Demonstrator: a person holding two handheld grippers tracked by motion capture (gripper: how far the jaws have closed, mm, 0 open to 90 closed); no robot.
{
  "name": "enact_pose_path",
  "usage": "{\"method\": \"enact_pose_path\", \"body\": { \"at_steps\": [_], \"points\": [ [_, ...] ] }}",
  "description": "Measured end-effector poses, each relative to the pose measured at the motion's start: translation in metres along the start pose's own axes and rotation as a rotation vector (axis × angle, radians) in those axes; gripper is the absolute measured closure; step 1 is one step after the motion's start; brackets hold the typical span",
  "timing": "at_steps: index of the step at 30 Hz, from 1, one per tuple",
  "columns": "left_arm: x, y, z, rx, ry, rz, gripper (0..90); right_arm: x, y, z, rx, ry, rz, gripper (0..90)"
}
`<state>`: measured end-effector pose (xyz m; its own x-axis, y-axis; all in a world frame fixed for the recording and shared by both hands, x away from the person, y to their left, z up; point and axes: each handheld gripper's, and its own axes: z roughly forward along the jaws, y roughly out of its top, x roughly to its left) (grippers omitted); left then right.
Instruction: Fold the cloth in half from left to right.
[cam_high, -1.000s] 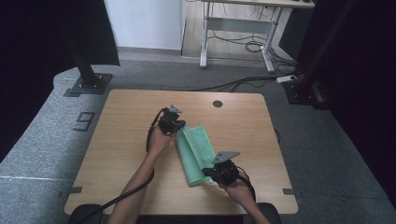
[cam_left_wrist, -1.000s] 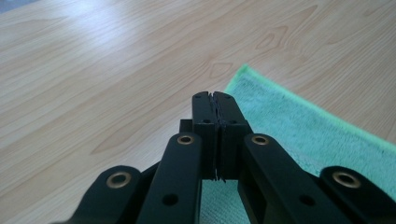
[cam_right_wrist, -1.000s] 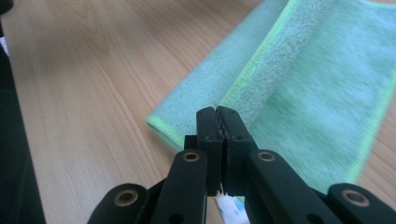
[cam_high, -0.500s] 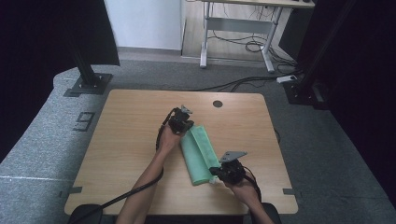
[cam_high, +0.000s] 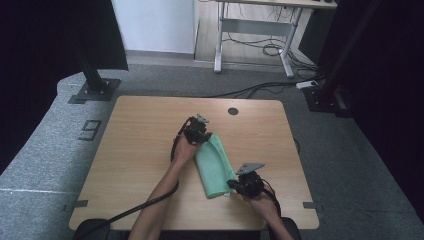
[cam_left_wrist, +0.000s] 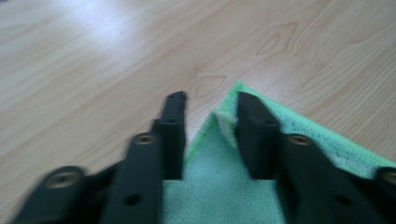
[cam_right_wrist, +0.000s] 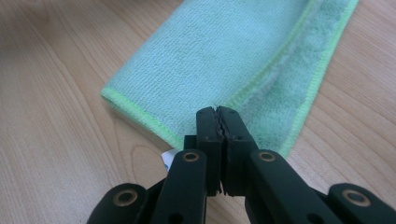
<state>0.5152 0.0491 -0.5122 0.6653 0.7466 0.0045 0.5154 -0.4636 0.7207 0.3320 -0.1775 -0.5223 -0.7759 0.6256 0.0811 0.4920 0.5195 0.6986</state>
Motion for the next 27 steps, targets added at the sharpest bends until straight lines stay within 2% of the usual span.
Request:
{"method": "enact_pose_path", "body": {
  "at_steps": [2,9,13,15,20,22,27],
  "points": [
    [0.001,0.001,-0.005,-0.017,0.013,0.006,50.4,-0.001,0.0,-0.002,-0.007,-0.002,0.006,85.6],
    [0.001,0.005,-0.02,-0.058,0.003,0.006,35.4,-0.006,0.001,-0.011,-0.037,-0.035,0.027,76.5],
    [-0.002,0.002,-0.029,-0.048,-0.02,0.02,29.0,-0.012,0.002,-0.019,-0.06,-0.069,0.05,68.8],
    [-0.003,-0.001,-0.033,-0.043,-0.027,0.027,26.1,-0.015,0.004,-0.022,-0.069,-0.089,0.058,61.8],
    [-0.006,-0.015,-0.043,-0.028,-0.053,0.035,21.9,-0.018,0.01,-0.018,-0.059,-0.1,0.051,49.4],
    [-0.008,-0.021,-0.046,-0.024,-0.056,0.041,21.4,-0.018,0.01,-0.013,-0.036,-0.1,0.046,49.8],
    [-0.012,-0.039,-0.054,-0.02,-0.065,0.055,21.0,-0.015,0.004,-0.002,0.015,-0.059,0.041,61.2]
  ]
}}
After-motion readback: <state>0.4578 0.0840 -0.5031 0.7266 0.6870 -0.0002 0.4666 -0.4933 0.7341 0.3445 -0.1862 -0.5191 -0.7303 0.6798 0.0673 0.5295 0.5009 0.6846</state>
